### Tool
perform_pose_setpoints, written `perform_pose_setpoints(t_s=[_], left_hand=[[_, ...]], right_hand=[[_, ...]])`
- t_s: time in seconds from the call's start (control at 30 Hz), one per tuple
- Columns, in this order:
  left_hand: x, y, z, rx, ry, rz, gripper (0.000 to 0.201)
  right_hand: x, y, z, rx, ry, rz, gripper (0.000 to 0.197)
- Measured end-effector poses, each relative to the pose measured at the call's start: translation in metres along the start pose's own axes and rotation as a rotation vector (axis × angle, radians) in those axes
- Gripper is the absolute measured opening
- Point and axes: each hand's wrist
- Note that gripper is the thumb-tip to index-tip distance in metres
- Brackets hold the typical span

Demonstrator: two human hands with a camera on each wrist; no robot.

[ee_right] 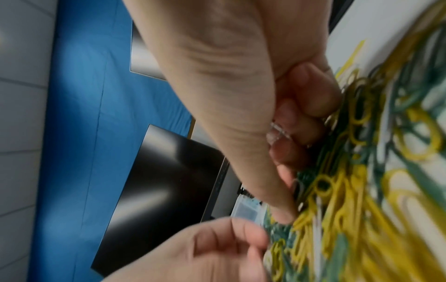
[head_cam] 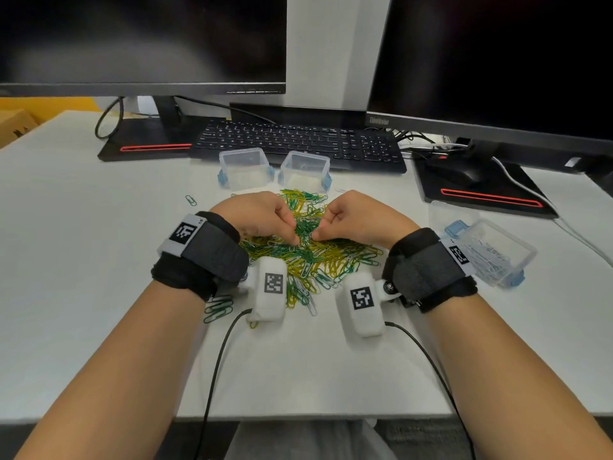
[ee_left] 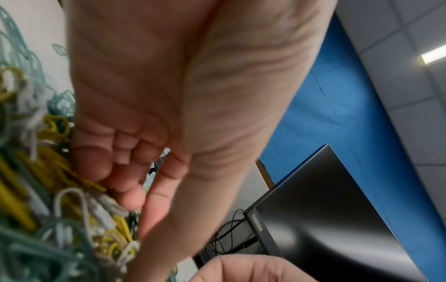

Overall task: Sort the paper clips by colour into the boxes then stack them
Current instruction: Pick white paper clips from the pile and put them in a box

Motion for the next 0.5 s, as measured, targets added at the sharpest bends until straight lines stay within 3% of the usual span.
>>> perform_pose_setpoints(t_s=[0.33, 0.5], left_hand=[[0.0, 0.002, 0.003, 0.074, -0.1, -0.029, 0.012], [0.0, -0.002, 0.001, 0.314, -0.155, -0.095, 0.007]], right_hand=[[0.001, 0.012, -0.013, -0.286, 0.001, 0.08, 0.021], [0.001, 0.014, -0.016, -0.57, 0.0, 0.118, 0.019]])
Point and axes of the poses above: each hand's wrist, its own x-axis away from the middle knuckle, its own y-axis out of the back of the hand, z = x × y, and after that the axes turned 12 degrees about x, right-handed
